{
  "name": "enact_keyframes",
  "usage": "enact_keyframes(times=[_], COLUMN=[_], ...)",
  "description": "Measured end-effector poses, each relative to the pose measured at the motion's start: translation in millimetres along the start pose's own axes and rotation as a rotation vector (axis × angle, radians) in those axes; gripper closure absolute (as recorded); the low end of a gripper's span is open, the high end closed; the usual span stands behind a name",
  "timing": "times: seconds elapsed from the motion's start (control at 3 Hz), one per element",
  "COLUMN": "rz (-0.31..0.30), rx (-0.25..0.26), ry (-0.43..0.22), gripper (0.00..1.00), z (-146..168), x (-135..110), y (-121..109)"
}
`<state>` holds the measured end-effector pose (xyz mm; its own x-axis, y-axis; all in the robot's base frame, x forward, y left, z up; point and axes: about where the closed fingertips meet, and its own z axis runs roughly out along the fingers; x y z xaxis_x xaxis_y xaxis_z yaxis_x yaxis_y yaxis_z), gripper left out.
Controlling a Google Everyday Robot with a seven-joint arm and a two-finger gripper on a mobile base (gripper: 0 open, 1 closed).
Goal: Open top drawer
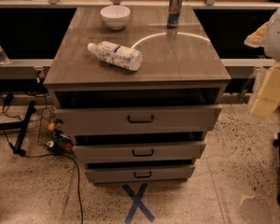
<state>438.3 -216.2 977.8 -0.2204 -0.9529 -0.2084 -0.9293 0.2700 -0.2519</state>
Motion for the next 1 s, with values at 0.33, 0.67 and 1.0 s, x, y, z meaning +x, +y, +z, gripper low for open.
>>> enact_keyframes(times=[0.33, 0.67, 1.0], rz=[0.001, -0.003, -0.033], rx=[0.0, -0.009, -0.073], ry=[-0.01, -0.048, -0.086], gripper=[0.0, 0.0, 0.0], z=[2, 13, 78], x=[-1, -5, 0], y=[0, 2, 27])
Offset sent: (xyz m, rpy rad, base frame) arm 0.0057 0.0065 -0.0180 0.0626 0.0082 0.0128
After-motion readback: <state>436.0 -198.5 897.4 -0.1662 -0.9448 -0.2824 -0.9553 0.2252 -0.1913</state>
